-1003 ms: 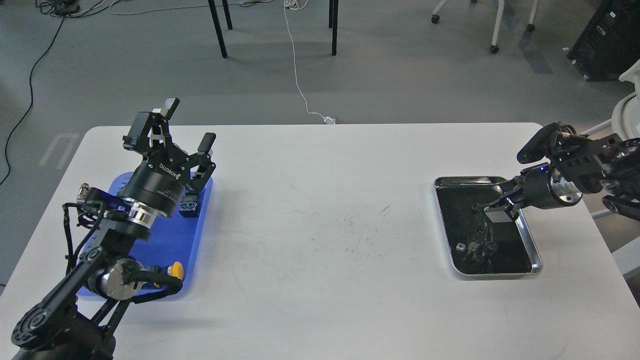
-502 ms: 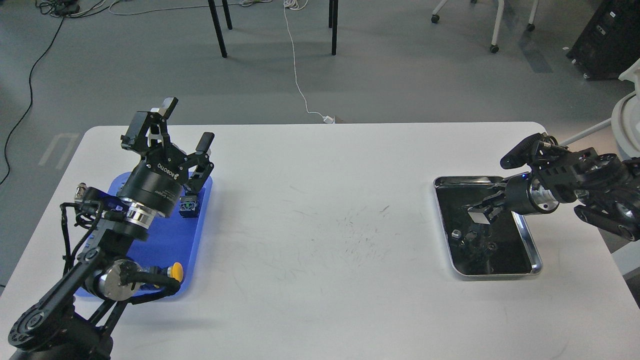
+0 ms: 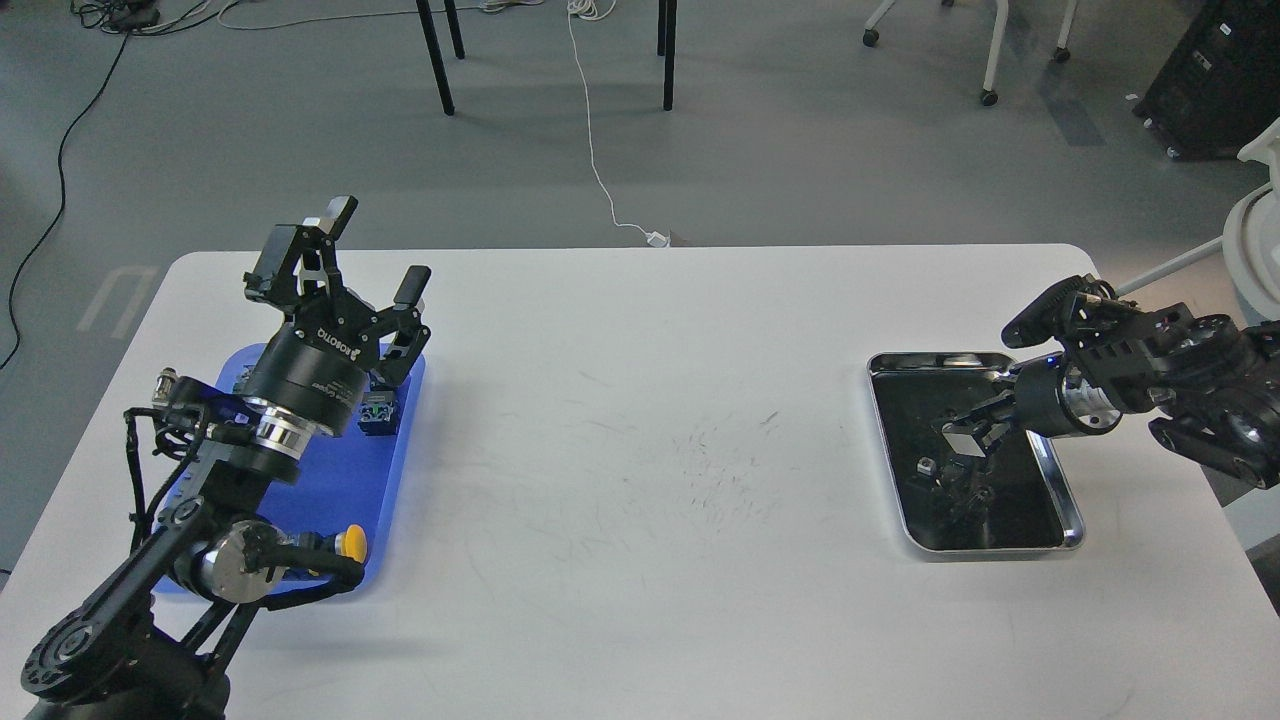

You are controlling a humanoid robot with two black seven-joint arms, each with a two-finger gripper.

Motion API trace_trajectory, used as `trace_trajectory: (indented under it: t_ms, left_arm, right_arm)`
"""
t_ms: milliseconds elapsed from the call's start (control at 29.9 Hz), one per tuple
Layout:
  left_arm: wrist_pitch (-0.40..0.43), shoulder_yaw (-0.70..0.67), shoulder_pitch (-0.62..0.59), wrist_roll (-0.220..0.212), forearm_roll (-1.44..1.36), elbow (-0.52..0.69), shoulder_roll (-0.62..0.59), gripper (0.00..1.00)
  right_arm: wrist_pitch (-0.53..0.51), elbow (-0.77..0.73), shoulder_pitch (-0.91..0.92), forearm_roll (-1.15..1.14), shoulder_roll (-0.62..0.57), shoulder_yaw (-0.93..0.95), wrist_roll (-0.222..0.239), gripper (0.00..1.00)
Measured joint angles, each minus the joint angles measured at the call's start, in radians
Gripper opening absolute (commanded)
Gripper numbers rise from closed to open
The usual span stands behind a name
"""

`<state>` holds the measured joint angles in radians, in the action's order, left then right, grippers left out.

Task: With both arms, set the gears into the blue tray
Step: 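Close the right gripper on the black gear and lift it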

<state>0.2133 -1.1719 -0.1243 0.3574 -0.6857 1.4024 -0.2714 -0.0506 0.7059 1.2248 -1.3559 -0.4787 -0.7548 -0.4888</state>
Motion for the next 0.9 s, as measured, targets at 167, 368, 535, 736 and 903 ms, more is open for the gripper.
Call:
trace_trajectory:
  t_ms: [167,368,535,736,903]
  left_arm:
    - [0.0,0.0,0.0,0.001,0.0,0.0,0.001,0.99]
    - [0.0,0.001,0.0,0.001,0.0,-0.002,0.001,0.99]
    - [0.0,0.002,0.0,0.001,0.0,-0.002,0.001,0.99]
    - [0.0,0.002,0.0,0.001,0.0,-0.002,0.001,0.99]
    - [0.0,0.002,0.0,0.0,0.0,-0.002,-0.004,0.99]
  right_arm:
    - [0.0,-0.015,-0.003,0.0,0.014,0.0,0.0,0.3]
    - [0.0,-0.034,-0.014,0.0,0.033,-0.002,0.0,0.2]
    - [0.0,-0.034,-0.013,0.0,0.038,-0.001,0.0,0.18]
    - [0.0,-0.019,0.015,0.006,0.03,0.0,0.0,0.18]
    - [0.0,0.039,0.081,0.011,0.011,0.001,0.0,0.18]
